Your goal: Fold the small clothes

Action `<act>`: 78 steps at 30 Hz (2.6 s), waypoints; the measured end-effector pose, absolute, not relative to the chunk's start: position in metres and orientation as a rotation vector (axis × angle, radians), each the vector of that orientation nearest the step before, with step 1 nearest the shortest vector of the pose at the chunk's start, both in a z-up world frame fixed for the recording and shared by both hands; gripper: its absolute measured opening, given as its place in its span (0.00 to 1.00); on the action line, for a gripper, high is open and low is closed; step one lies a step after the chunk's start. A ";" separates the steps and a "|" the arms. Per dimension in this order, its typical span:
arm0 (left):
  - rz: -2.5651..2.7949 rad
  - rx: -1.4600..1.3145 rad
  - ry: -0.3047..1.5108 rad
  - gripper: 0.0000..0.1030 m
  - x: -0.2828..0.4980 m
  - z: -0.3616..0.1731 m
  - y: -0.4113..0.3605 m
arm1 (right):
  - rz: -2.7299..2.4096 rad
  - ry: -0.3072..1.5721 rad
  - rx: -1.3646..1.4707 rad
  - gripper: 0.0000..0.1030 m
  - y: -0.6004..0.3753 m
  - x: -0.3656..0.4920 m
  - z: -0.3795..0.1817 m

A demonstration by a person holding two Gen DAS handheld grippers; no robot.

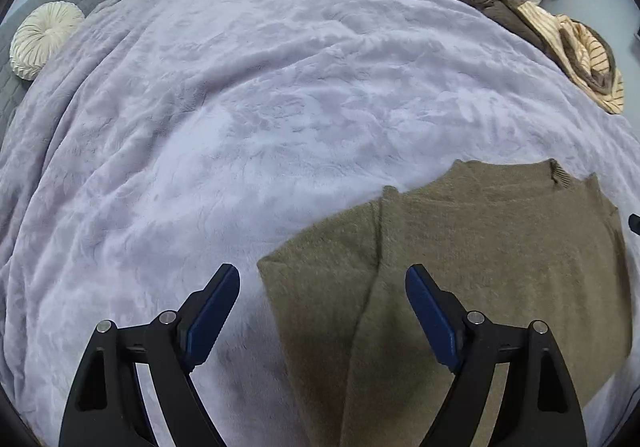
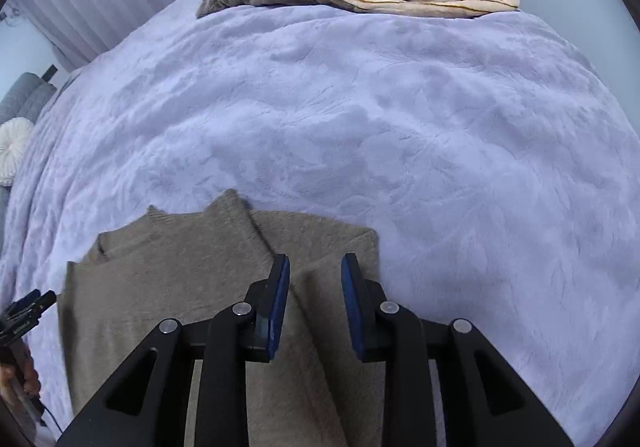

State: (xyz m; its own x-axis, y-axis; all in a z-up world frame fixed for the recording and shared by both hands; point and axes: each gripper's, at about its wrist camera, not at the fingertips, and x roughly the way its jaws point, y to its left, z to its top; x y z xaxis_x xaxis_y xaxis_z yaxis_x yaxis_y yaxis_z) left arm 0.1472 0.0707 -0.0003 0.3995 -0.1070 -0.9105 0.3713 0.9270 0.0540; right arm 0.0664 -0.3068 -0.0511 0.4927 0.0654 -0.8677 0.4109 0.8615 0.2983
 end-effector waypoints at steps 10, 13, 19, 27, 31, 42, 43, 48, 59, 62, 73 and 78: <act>-0.405 0.160 1.272 0.83 0.051 -0.066 0.064 | -0.138 1.082 0.637 0.16 -0.275 0.010 -0.107; -0.413 0.214 1.249 0.83 0.040 -0.059 0.067 | -0.125 1.089 0.580 0.14 -0.277 0.007 -0.101; -0.229 0.091 1.367 0.98 0.035 -0.063 0.125 | -0.177 1.123 0.600 0.14 -0.281 -0.022 -0.090; -0.260 -0.330 1.502 0.98 0.004 -0.072 0.165 | -0.126 1.074 1.045 0.49 -0.272 -0.094 -0.083; -0.244 -0.390 1.495 0.94 0.008 -0.078 0.155 | -0.228 1.062 1.240 0.49 -0.272 -0.120 -0.108; -0.300 -0.100 1.390 0.16 0.007 -0.042 0.134 | -0.192 1.025 1.072 0.07 -0.275 -0.080 -0.082; -0.282 -0.078 1.407 0.16 0.006 -0.050 0.135 | -0.200 1.054 1.029 0.07 -0.274 -0.079 -0.082; -0.245 -0.077 1.417 0.17 -0.004 -0.077 0.147 | -0.219 1.176 0.893 0.08 -0.270 -0.075 -0.125; -0.197 0.018 1.426 0.17 -0.032 -0.051 0.175 | -0.200 1.222 0.836 0.14 -0.231 -0.094 -0.090; -0.170 0.038 1.431 0.17 -0.034 -0.051 0.182 | -0.141 1.268 0.822 0.17 -0.202 -0.091 -0.085; -0.173 0.071 1.442 0.17 -0.031 -0.053 0.183 | 0.070 1.347 0.699 0.23 -0.094 -0.042 -0.084; -0.169 0.057 1.440 0.93 -0.029 -0.060 0.176 | 0.127 1.342 0.640 0.39 -0.066 -0.024 -0.076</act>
State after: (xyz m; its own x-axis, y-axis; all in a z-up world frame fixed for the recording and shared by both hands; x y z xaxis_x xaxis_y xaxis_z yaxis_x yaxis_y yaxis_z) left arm -0.0285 0.1758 -0.0603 0.1206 -0.0811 -0.9894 0.1503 0.9867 -0.0625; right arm -0.0242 -0.0658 -0.0756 0.2481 0.4400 -0.8630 0.2708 0.8239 0.4979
